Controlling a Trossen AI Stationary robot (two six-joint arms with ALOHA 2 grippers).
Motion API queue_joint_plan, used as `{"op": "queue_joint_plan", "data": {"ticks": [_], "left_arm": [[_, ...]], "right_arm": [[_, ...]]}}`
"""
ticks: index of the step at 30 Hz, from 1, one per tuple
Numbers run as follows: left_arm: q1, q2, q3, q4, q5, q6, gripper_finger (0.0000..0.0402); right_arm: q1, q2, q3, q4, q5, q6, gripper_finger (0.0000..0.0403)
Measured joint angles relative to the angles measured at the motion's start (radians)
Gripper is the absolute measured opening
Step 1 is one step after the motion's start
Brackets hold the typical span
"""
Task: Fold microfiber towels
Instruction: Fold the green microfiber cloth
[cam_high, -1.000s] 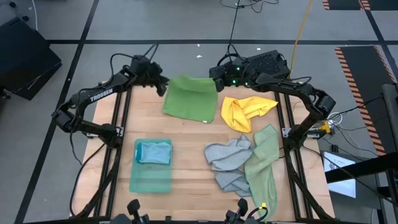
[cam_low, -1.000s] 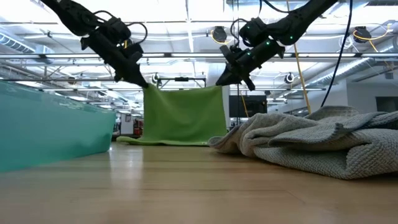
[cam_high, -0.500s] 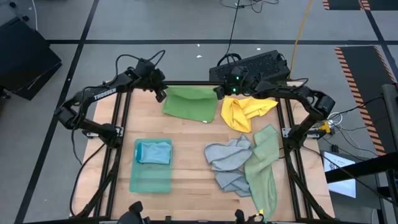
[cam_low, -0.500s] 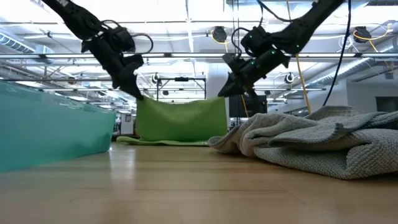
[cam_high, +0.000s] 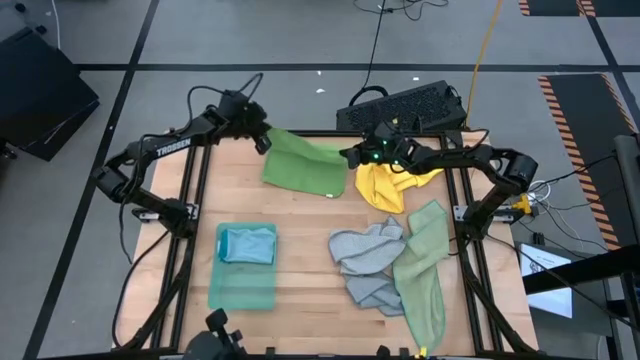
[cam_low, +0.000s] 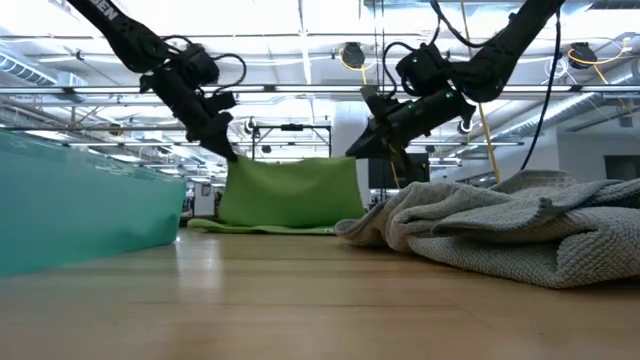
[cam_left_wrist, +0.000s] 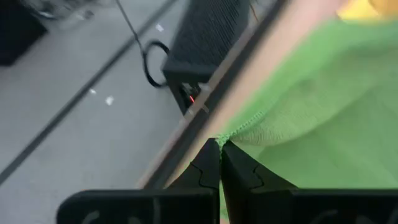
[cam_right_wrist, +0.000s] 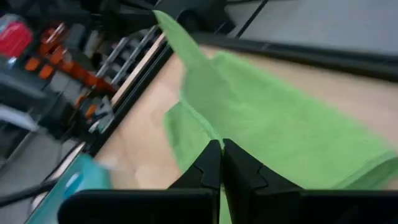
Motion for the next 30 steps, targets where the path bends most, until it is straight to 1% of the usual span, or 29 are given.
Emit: {"op": "queue_joint_plan", "data": {"ticks": [3, 6, 10, 14, 16, 20, 23, 26, 30], "left_arm": [[0.027, 0.000, 0.000, 0.022, 0.004, -0.009, 0.0003], [0.051, 0.000, 0.000, 0.019, 0.007, -0.007, 0.0002], [0.072, 0.000, 0.000, -0.018, 0.062, -0.012, 0.0003], [0.061, 0.000, 0.000, -0.086, 0.077, -0.009, 0.0002], [0.056, 0.000, 0.000, -0.112, 0.077, -0.006, 0.0003], [0.050, 0.000, 0.000, -0.164, 0.092, -0.001, 0.0002], [0.042, 0.000, -0.025, -0.169, 0.122, 0.000, 0.0004], [0.034, 0.000, -0.058, -0.172, 0.129, -0.006, 0.0004], [0.022, 0.000, -0.097, -0.171, 0.128, -0.006, 0.0004]], "right_arm": [[-0.011, 0.000, 0.000, 0.010, 0.028, -0.002, 0.0000], [-0.026, 0.000, 0.000, 0.014, 0.030, -0.018, 0.0000], [-0.033, 0.017, 0.000, 0.036, 0.025, -0.012, 0.0000], [-0.007, 0.044, 0.000, 0.055, 0.016, 0.012, 0.0000], [0.007, 0.053, 0.000, 0.050, -0.005, 0.012, 0.0000], [0.022, 0.055, 0.000, 0.032, -0.005, 0.003, 0.0000], [0.023, 0.054, 0.000, 0.012, -0.005, 0.000, 0.0000], [0.010, 0.054, 0.000, -0.006, -0.008, 0.000, 0.0000], [0.002, 0.054, 0.000, -0.047, -0.057, -0.004, 0.0000]]}}
